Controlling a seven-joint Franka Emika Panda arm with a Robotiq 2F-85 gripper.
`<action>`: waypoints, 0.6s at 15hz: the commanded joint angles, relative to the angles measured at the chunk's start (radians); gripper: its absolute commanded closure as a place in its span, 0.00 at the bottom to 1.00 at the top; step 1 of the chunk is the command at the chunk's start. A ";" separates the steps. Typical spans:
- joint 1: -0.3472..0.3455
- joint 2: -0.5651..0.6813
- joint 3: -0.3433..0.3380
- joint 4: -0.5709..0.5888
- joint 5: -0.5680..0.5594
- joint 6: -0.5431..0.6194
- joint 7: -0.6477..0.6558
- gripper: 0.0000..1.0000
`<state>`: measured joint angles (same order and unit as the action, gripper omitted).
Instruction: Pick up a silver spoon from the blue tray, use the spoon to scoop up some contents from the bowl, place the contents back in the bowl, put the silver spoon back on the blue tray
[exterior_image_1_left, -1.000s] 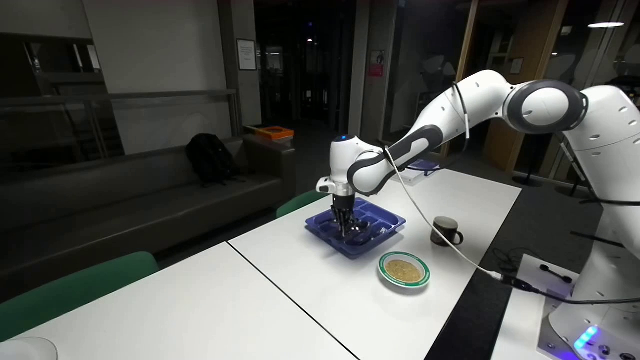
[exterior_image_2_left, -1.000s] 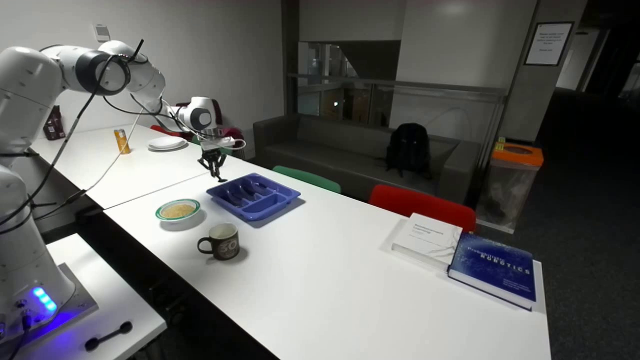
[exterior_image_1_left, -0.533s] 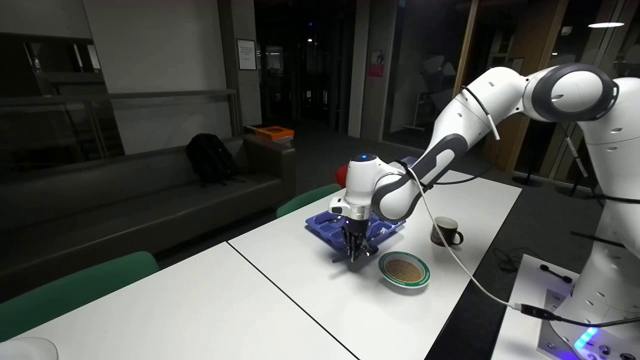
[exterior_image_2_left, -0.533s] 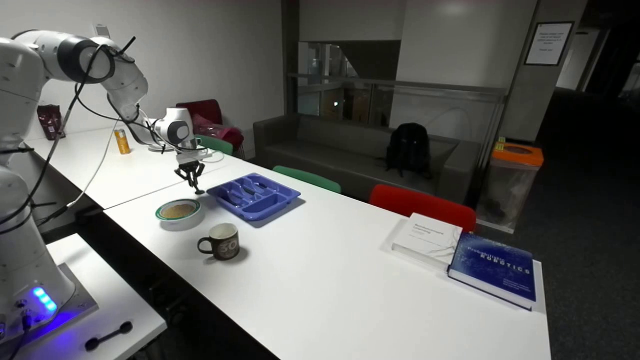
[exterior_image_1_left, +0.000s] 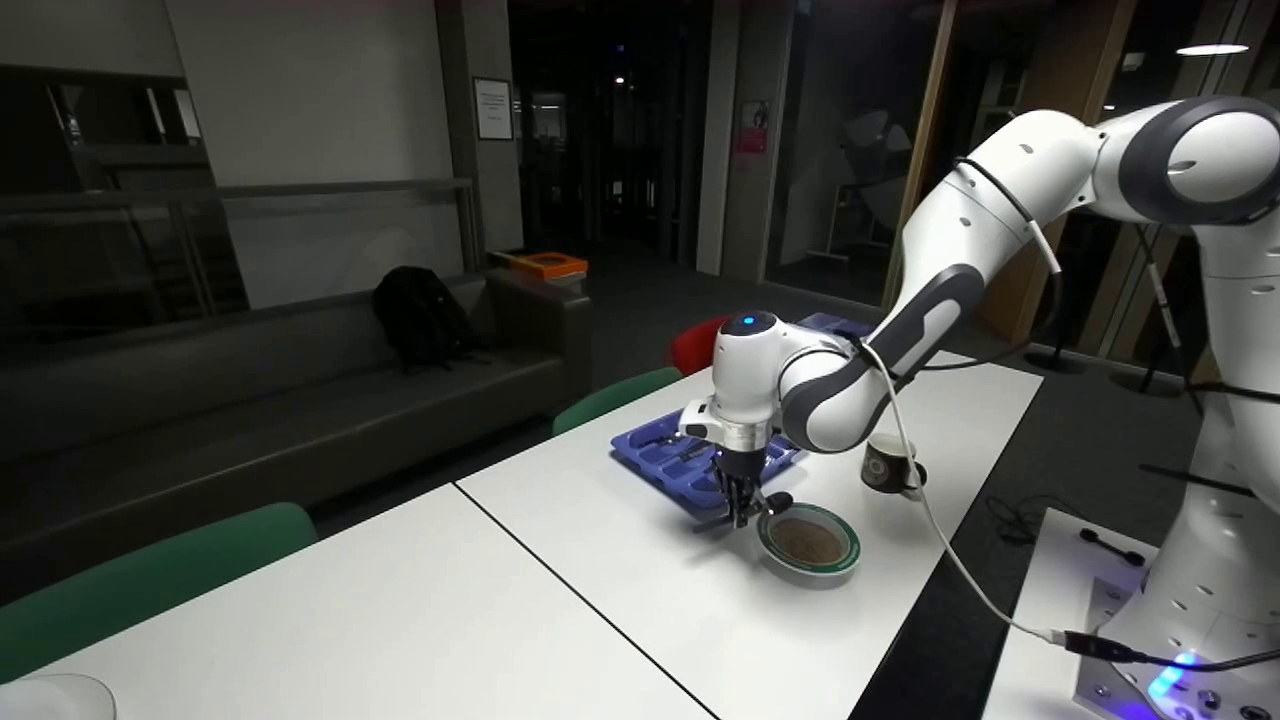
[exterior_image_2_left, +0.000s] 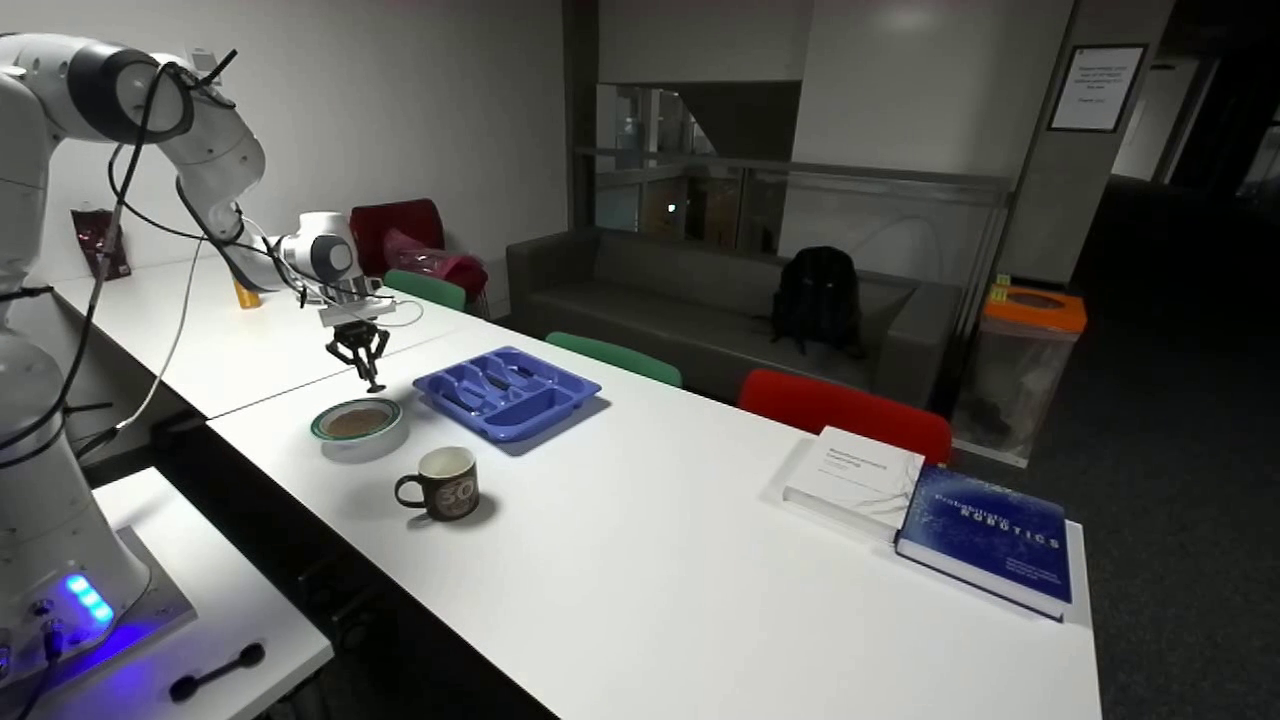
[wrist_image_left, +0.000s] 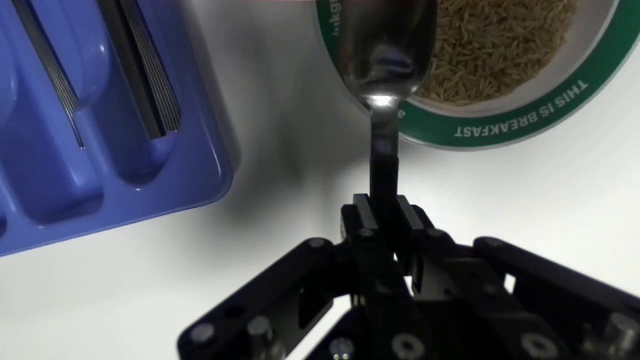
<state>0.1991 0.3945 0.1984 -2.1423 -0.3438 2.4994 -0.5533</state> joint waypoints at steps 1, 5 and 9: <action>0.003 -0.061 -0.002 -0.039 -0.024 -0.047 0.046 0.97; -0.009 -0.013 0.009 -0.002 -0.005 -0.034 0.016 0.87; -0.009 -0.013 0.009 -0.003 -0.005 -0.034 0.017 0.87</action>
<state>0.1990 0.3812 0.1984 -2.1471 -0.3443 2.4683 -0.5395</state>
